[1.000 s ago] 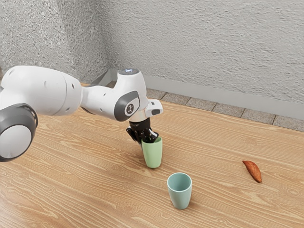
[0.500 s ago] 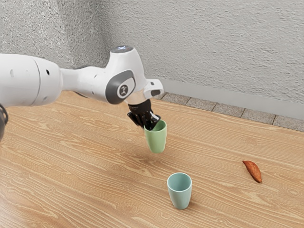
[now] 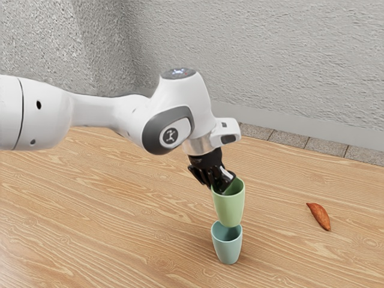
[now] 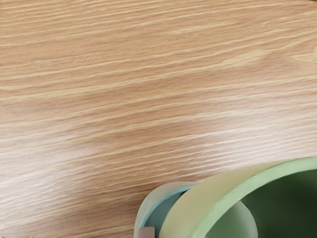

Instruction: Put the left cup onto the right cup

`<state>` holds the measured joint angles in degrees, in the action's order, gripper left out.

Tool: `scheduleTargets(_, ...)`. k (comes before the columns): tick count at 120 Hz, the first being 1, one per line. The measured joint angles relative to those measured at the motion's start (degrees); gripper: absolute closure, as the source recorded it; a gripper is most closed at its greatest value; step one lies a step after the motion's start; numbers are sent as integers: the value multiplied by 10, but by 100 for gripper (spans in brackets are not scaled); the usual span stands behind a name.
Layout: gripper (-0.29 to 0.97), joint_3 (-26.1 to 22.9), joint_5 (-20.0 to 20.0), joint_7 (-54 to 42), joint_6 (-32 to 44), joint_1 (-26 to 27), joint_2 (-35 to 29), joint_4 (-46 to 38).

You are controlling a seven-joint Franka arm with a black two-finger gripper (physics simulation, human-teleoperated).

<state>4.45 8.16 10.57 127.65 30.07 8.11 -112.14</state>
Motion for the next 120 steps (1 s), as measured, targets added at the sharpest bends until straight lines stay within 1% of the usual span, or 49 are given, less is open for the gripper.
scheduleTargets(22,78,0,1,21,5,0,-13,-32)
scheduleTargets(45,78,0,1,39,7,0,-14,-37)
scheduleTargets(120,78,-1,3,80,30,1,18,-34)
